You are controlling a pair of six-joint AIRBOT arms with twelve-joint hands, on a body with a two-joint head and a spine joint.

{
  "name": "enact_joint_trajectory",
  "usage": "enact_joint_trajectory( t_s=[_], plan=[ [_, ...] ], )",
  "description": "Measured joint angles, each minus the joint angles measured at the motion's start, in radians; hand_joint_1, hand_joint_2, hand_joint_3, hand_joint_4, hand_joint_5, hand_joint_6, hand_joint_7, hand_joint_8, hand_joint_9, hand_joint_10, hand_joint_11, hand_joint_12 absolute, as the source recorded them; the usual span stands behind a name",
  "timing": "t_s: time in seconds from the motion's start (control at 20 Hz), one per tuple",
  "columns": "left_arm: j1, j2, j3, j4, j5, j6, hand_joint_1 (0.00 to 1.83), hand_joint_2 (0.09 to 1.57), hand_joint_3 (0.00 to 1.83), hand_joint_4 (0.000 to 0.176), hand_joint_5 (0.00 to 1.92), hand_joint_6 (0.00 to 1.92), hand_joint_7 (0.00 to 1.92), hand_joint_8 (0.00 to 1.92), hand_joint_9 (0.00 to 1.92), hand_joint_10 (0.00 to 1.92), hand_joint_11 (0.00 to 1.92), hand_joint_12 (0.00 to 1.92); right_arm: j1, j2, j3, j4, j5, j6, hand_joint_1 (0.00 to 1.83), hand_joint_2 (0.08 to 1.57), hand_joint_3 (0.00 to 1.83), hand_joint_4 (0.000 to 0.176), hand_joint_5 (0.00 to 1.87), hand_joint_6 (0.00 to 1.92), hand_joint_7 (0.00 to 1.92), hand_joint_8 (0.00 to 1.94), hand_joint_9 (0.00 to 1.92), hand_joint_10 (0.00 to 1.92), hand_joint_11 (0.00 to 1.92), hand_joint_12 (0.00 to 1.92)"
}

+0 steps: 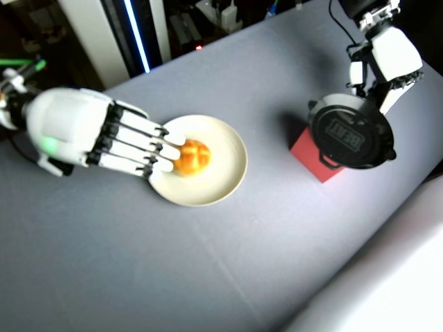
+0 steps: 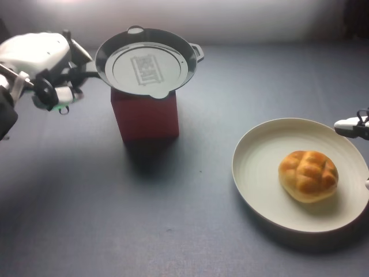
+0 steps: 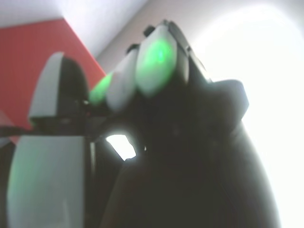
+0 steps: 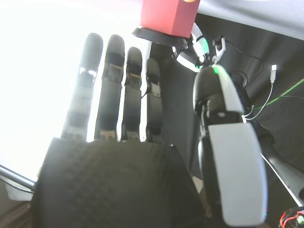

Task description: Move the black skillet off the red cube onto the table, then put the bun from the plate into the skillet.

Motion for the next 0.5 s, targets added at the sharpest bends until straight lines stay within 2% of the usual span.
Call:
enact_joint_trajectory(
  t_s=[0.2, 0.35, 0.4, 0.45, 0.5],
  plan=[
    [0.031, 0.042, -0.062, 0.043, -0.106, -0.051, 1.47, 1.26, 0.00, 0.000, 1.26, 1.92, 1.45, 1.92, 1.63, 1.92, 1.65, 1.92, 0.000, 0.000, 0.000, -0.003, -0.001, 0.002, 0.59, 1.29, 0.00, 0.006, 0.48, 0.00, 0.55, 0.00, 0.62, 0.00, 0.28, 1.00],
    [0.051, 0.068, -0.102, 0.089, -0.172, -0.092, 1.45, 1.25, 0.00, 0.000, 1.27, 1.92, 1.43, 1.92, 1.58, 1.92, 1.62, 1.92, 0.000, -0.001, 0.000, -0.005, -0.001, 0.002, 0.57, 1.29, 0.00, 0.001, 0.49, 0.00, 0.54, 0.00, 0.60, 0.00, 0.32, 0.85],
    [0.066, 0.080, -0.120, 0.106, -0.198, -0.110, 1.44, 1.25, 0.00, 0.000, 1.24, 1.92, 1.40, 1.92, 1.55, 1.92, 1.60, 1.92, 0.000, -0.001, 0.000, -0.003, -0.001, 0.002, 0.58, 1.29, 0.00, 0.004, 0.50, 0.00, 0.55, 0.00, 0.60, 0.00, 0.33, 0.85],
    [0.084, 0.097, -0.149, 0.129, -0.225, -0.121, 1.37, 1.25, 0.00, 0.000, 1.19, 1.92, 1.38, 1.92, 1.53, 1.92, 1.58, 1.92, 0.000, -0.001, 0.000, -0.001, -0.002, 0.002, 0.55, 1.29, 0.00, 0.015, 0.48, 0.00, 0.54, 0.00, 0.60, 0.00, 0.33, 0.86],
    [0.098, 0.113, -0.177, 0.151, -0.248, -0.124, 1.36, 1.24, 0.00, 0.000, 1.21, 1.92, 1.42, 1.92, 1.57, 1.92, 1.60, 1.92, 0.000, -0.001, 0.000, -0.001, -0.002, 0.003, 0.54, 1.30, 0.00, 0.020, 0.47, 0.00, 0.53, 0.00, 0.60, 0.00, 0.31, 0.89]
  ],
)
